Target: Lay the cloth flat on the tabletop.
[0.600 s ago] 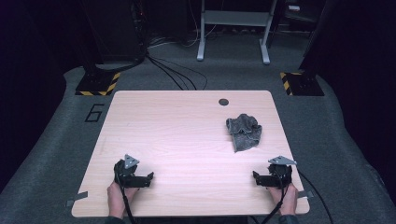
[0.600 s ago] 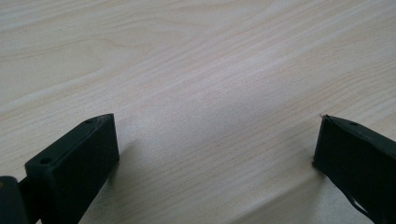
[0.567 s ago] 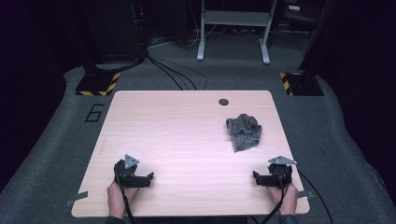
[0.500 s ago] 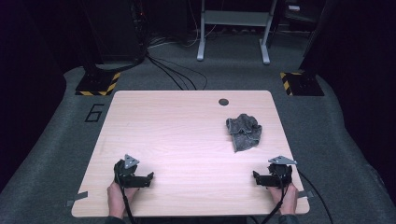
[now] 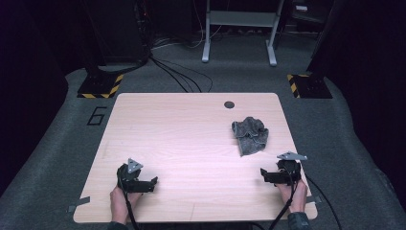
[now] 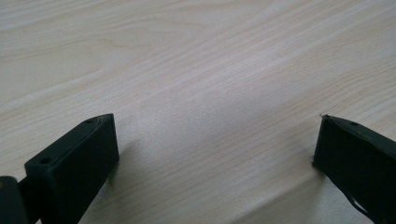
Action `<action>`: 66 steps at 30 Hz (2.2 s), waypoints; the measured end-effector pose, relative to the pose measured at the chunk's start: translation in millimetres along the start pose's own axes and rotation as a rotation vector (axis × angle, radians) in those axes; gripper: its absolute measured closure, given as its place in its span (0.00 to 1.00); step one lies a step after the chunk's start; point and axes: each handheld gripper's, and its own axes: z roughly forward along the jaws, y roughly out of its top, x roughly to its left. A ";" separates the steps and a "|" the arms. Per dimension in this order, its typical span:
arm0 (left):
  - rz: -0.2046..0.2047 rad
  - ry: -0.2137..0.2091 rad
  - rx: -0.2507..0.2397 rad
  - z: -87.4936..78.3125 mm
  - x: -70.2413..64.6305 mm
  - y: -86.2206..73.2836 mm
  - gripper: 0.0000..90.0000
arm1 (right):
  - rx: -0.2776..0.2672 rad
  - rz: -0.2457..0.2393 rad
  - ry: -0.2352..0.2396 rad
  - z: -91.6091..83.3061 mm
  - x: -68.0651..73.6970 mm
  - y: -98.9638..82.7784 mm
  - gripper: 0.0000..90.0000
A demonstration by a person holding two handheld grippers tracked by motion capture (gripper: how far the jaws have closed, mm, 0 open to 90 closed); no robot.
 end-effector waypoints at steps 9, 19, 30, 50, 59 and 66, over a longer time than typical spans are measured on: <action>0.000 0.000 0.000 0.0 0.0 0.0 0.00 | -0.020 -0.037 0.036 13.2 -1.7 47.4 0.03; 0.000 0.000 0.000 0.0 -0.1 0.0 0.00 | 0.001 -0.082 0.038 41.6 1.0 94.9 0.03; 0.000 0.000 0.000 0.0 -0.1 0.0 0.00 | 0.024 -0.071 0.011 78.3 -5.4 126.6 0.06; 0.002 -0.002 0.000 0.0 -0.2 0.0 0.00 | 0.109 -0.052 0.011 121.5 -14.5 111.5 0.59; 0.002 -0.002 0.000 -0.1 -0.2 0.0 0.00 | 0.084 -0.026 0.021 117.8 -18.9 108.7 0.89; 0.001 -0.001 -0.001 0.0 -0.3 0.0 0.00 | 0.029 -0.027 0.074 104.0 -7.6 107.1 0.91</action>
